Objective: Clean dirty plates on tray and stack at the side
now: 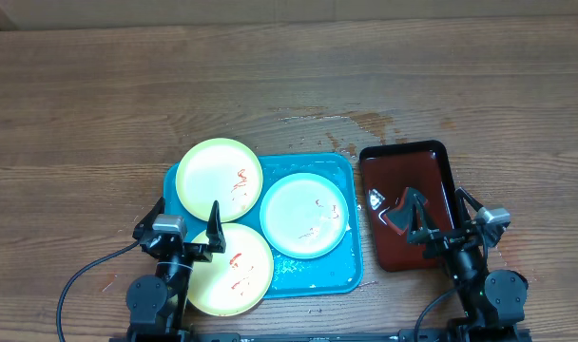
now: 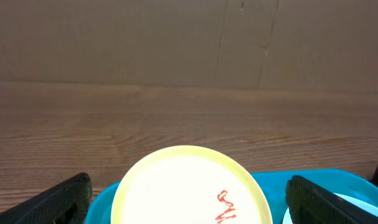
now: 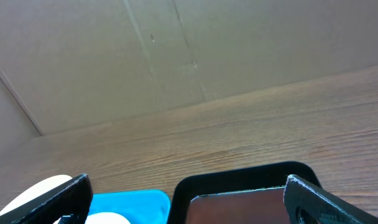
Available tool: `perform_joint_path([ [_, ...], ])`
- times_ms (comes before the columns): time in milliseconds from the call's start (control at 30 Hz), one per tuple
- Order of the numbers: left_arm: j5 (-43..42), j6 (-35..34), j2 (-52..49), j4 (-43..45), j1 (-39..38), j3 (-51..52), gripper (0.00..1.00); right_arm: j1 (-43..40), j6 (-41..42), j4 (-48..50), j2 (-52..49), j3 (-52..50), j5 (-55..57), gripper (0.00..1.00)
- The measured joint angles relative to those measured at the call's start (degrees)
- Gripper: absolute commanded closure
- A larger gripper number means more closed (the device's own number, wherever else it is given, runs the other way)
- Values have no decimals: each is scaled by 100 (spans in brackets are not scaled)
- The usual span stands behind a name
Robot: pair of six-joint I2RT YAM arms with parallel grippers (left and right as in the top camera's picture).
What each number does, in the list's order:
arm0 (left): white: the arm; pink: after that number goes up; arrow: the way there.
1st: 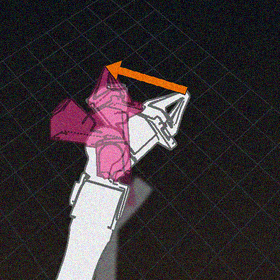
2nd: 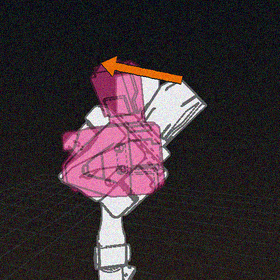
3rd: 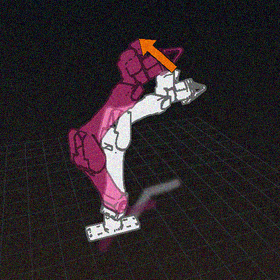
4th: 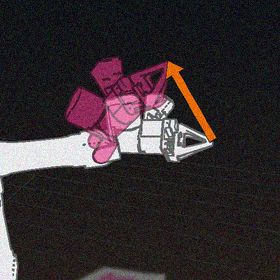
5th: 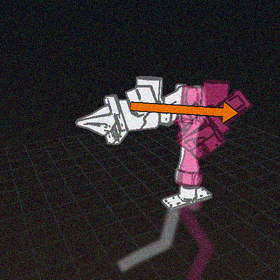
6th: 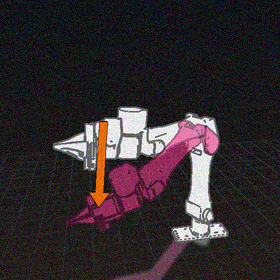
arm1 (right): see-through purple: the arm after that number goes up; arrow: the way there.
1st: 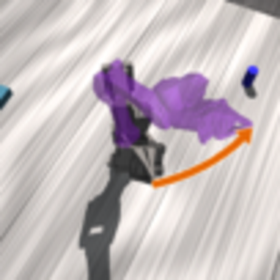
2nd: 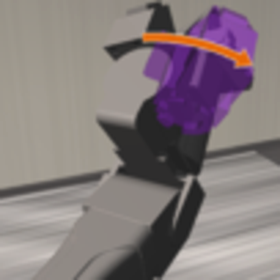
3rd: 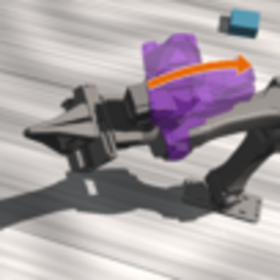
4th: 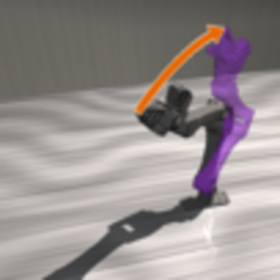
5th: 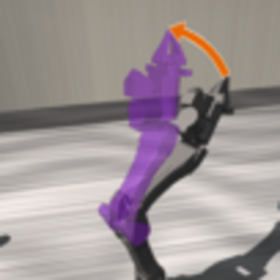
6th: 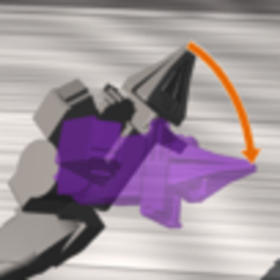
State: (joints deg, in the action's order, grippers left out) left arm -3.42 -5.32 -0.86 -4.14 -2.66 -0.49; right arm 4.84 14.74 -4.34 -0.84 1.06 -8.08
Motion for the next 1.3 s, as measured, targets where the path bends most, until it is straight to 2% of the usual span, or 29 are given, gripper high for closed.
perform_joint_path([
  [167, 133, 660, -7, -22, 0, 0, 0, 2, 0, -2, 0, 0, 2, 0],
  [400, 201, 984, -7, -28, 0, 0, 0, 2, 2, 2, 0, 0, -2, 0],
  [1300, 203, 1025, -7, -31, 0, 0, 0, 0, 2, 0, 0, 0, 2, 0],
])
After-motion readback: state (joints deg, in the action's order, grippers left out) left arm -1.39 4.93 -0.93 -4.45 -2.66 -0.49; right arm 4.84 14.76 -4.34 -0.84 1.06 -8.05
